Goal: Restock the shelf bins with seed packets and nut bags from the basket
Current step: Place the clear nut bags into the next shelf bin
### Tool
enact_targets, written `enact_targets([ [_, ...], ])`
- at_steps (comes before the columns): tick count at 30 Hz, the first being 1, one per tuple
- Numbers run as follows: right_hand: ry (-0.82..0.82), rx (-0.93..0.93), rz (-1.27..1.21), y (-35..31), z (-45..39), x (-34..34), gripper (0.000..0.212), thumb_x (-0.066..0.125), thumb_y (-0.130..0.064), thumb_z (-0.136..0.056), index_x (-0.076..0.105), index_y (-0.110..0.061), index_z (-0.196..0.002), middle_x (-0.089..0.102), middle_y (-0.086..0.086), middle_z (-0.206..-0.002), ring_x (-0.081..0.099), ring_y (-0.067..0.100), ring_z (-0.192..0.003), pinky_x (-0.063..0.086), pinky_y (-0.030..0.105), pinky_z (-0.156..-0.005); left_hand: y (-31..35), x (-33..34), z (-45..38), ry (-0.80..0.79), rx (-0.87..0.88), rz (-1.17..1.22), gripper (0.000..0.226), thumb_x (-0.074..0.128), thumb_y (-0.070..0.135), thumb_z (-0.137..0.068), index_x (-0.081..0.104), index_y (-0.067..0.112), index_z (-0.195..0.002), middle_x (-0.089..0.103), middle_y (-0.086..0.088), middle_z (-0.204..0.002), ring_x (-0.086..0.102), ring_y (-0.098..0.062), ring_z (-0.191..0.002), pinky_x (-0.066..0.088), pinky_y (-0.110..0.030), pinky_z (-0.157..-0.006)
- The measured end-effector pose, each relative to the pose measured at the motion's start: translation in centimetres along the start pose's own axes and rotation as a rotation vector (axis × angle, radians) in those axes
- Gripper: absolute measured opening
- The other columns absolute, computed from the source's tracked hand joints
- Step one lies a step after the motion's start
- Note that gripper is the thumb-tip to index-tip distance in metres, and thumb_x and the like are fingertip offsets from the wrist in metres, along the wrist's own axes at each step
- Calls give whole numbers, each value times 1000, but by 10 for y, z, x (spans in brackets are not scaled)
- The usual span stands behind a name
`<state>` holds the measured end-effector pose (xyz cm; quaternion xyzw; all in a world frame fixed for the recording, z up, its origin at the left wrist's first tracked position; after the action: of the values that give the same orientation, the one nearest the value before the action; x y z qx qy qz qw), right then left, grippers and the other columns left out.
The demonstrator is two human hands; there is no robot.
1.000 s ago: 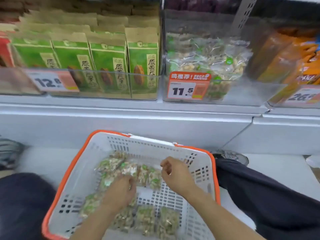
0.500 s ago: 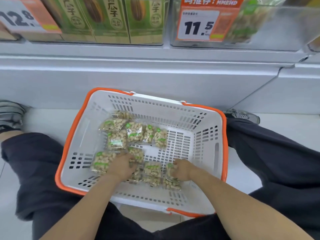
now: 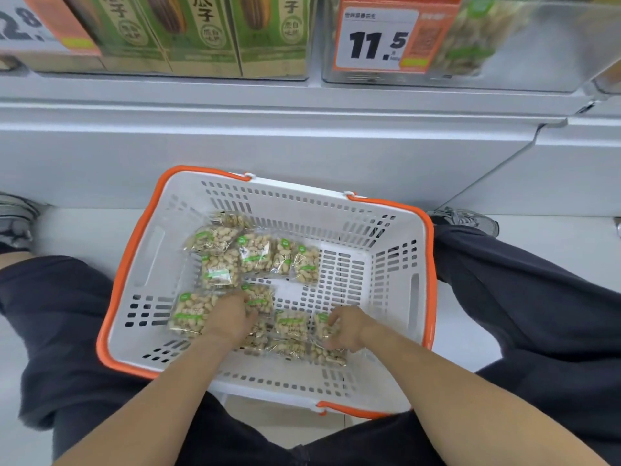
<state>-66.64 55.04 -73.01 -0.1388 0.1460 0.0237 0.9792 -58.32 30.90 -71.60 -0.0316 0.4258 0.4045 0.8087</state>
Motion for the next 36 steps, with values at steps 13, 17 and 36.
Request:
enact_targets([
  [13, -3, 193, -151, 18, -2, -15, 131, 94, -25, -66, 1, -3, -155, 65, 11, -126, 67, 21, -101, 54, 33, -93, 2, -1, -1, 52, -178, 127, 53, 79, 23, -81, 54, 13, -126, 67, -4, -104, 64, -16, -81, 56, -29, -76],
  [17, -13, 145, -185, 10, 2, -20, 116, 93, -11, -65, 20, -11, -155, 62, 12, -124, 61, 18, -79, 57, 32, -81, 7, -1, 7, 33, -195, 336, 60, 87, 14, -70, 52, 17, -119, 68, -6, -76, 65, -16, -66, 55, -29, -59],
  [36, 216, -381, -665, -70, 76, -122, 70, 89, -23, -72, 50, -23, -130, 66, 8, -107, 65, 19, -85, 60, 35, -74, 73, -75, 52, 175, 76, 935, 68, 86, 13, -73, 55, 25, -132, 65, 10, -109, 60, 1, -100, 48, -19, -87],
])
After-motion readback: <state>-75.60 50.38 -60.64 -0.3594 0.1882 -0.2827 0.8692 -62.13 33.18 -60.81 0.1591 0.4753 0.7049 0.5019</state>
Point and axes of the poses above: each hand's wrist, its own z-axis away from the middle knuckle, its own x-axis out of the palm, y = z × x, the point moved 9 cm from there along -z, towards the middle knuckle
